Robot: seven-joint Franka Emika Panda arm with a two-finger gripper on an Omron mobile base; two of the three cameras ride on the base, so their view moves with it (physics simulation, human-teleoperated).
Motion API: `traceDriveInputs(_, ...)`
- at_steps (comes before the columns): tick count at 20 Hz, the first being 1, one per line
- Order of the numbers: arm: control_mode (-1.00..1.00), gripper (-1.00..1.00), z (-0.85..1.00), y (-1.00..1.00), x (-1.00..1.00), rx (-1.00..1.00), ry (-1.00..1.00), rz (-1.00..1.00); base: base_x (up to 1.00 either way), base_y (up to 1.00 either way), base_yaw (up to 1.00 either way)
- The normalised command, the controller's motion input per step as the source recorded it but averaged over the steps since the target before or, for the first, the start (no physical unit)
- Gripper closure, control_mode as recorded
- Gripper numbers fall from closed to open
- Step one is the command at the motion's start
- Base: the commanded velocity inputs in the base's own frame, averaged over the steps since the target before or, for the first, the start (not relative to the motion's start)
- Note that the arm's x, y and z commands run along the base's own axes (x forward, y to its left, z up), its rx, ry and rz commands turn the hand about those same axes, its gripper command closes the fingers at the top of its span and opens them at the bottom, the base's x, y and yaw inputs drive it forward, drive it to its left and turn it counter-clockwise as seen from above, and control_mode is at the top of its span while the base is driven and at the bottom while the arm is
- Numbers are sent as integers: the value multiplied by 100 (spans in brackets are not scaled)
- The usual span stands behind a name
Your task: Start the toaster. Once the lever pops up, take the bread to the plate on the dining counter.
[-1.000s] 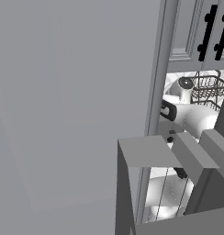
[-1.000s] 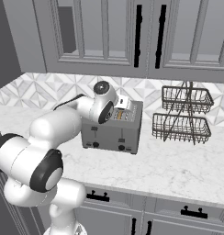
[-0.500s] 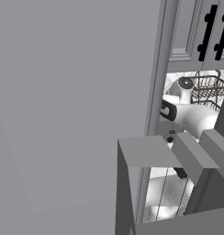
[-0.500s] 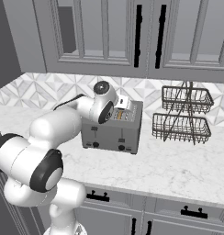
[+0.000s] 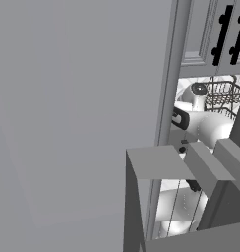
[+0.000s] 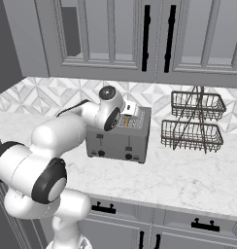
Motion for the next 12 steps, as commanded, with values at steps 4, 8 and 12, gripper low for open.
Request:
traceDriveInputs(4,-100,-100,0,0,0,0,0,0,0,0,0)
traceDriveInputs(8,-100,-100,0,0,0,0,0,0,0,0,0)
traceDriveInputs(12,-100,-100,0,0,0,0,0,0,0,0,0)
